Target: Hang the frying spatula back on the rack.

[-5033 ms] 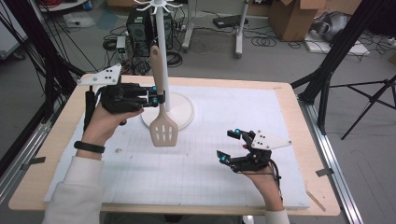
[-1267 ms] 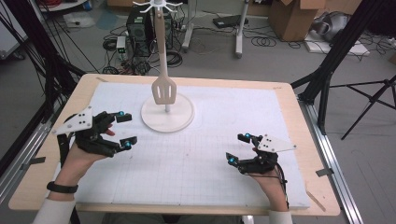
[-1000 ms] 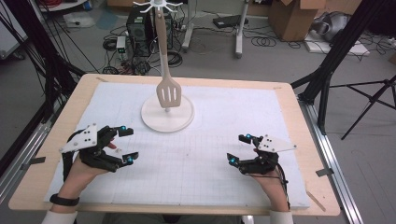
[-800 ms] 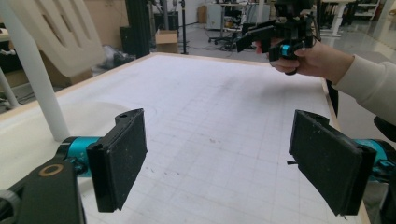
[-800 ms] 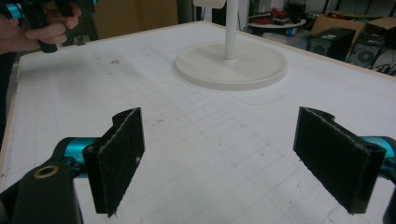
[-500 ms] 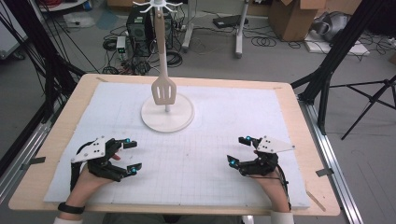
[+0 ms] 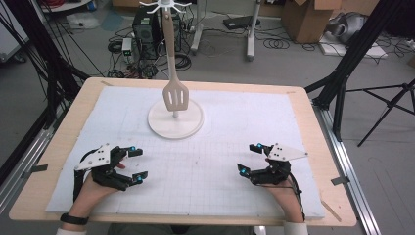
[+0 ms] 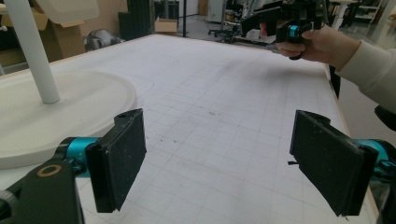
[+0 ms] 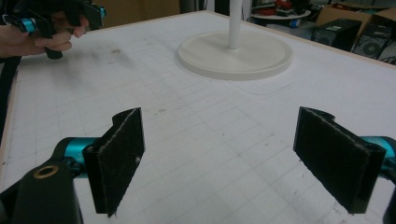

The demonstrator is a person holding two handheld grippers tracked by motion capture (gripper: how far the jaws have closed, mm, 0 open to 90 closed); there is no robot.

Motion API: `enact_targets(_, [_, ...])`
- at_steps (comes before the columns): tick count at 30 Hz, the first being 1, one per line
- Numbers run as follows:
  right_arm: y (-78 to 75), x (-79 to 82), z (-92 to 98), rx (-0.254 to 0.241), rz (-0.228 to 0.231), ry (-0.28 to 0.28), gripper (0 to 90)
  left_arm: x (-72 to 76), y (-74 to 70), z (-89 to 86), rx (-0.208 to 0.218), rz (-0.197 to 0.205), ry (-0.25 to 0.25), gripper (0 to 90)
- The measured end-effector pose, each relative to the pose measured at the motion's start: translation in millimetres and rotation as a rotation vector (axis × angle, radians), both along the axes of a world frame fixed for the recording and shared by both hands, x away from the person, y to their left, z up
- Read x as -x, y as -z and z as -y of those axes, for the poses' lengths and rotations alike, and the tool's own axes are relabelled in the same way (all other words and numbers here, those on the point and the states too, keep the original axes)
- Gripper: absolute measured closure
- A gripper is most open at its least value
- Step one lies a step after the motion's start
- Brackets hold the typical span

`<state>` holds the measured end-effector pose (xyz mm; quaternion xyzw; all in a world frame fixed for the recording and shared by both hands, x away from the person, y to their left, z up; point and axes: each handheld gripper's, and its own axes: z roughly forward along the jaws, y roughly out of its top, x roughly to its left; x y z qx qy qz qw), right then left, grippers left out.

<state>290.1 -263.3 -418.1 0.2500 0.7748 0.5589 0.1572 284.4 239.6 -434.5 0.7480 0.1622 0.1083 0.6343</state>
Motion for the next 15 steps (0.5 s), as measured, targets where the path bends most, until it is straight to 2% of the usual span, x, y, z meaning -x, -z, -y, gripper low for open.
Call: enact_targets(15, [0.1,0.0,-0.1,-0.007,-0.005,-0.008,15.4,-0.3,0.4,-2.1,0.001,-0.007,-0.002,18.9])
